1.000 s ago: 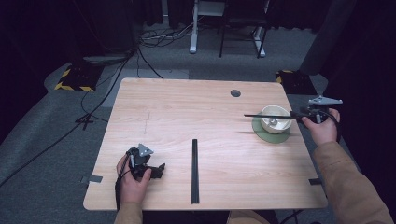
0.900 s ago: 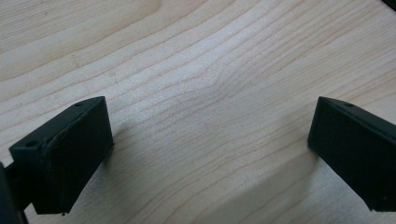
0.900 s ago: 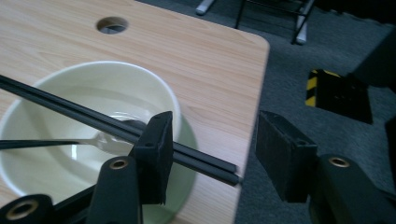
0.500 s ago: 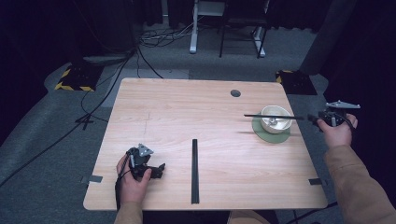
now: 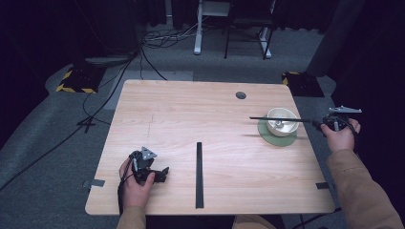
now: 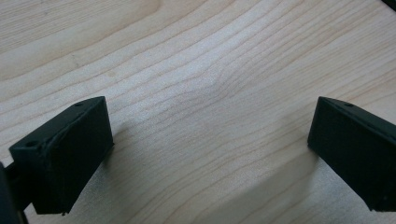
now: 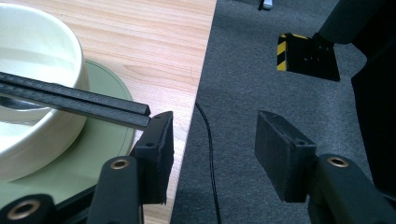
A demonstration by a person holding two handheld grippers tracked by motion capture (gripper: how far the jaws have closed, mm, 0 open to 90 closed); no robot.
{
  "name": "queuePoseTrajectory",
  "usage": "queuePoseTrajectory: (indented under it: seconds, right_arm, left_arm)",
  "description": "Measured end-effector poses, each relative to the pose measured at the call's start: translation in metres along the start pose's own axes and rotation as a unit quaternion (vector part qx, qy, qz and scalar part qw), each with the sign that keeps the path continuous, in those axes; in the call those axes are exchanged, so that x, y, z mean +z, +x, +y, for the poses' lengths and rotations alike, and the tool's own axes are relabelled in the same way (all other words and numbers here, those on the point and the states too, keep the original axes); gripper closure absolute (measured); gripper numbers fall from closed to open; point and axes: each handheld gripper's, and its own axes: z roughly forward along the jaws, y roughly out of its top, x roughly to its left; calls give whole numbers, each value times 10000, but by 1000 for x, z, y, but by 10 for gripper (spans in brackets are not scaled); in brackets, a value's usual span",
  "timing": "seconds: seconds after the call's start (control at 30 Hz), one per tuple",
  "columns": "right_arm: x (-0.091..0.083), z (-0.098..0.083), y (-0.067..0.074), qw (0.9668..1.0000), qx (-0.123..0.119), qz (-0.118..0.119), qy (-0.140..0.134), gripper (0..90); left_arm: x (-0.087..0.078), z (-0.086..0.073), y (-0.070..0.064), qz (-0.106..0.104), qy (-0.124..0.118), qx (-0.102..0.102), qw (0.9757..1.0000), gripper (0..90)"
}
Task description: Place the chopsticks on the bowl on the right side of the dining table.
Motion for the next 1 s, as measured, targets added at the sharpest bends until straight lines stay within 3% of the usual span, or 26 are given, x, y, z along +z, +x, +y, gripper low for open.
queuePoseTrajectory:
  seconds: [0.4,0.57,0.7,1.0]
  right_arm:
    - [2,-1,3,10000,54,26,25,476]
    - [-4,0,-1,9999,85,26,-83,476]
    - [-17,2,0,9997,33,105,-212,465]
    - [-61,11,12,9957,-70,666,-646,420]
  left_arm:
    - [0,0,0,1,-1,-1,10000,3]
    - [0,0,0,-5,4,-2,10000,2]
    - [0,0,0,6,1,-3,10000,2]
    - [0,0,0,3,2,-2,10000,2]
